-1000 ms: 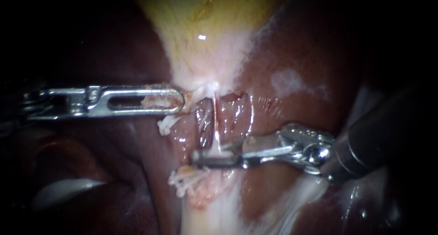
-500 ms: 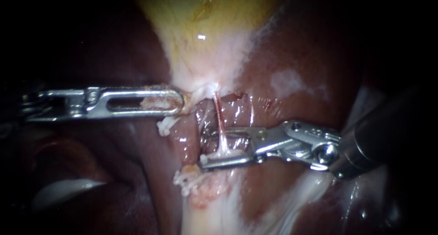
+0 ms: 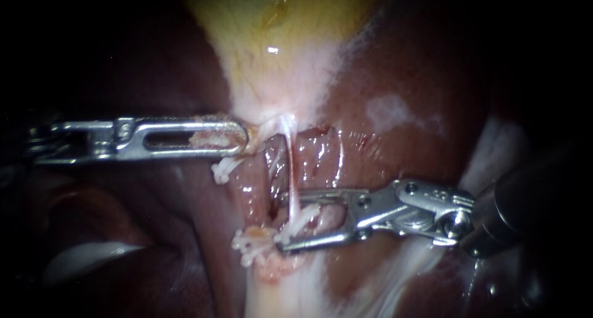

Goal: Going back first clip right tube

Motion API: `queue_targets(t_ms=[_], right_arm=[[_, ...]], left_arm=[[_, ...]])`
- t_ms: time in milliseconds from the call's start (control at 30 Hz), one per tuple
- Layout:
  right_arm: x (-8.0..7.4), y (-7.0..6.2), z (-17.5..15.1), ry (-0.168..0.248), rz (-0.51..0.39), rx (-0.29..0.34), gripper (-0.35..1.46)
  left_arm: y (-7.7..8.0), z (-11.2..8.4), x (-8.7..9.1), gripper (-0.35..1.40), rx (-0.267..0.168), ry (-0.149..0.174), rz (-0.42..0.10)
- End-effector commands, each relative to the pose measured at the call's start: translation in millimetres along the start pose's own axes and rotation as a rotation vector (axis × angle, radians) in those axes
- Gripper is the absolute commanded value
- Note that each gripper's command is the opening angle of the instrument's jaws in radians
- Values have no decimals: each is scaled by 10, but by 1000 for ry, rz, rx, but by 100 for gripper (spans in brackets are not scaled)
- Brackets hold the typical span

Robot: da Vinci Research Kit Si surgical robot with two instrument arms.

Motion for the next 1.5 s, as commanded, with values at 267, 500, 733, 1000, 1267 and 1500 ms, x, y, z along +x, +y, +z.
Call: queue_targets(t_ms=[267,500,733,1000,1267,1500], right_arm=[[-5,15,-7,-1,-28,-30,50],[-2,25,-13,-2,-59,-81,50],[-9,39,-32,-4,-65,-111,50],[-11,38,-41,-5,-65,-112,50],[-11,38,-42,-5,-65,-111,50],[-6,38,-55,-7,-84,-115,50]], left_arm=[[-1,0,0,-35,0,0,0],[-1,0,0,-35,0,0,0],[0,-1,1,-35,0,0,0],[0,0,1,-35,0,0,0],[0,0,2,-35,3,1,1],[1,0,3,-35,2,1,2]])
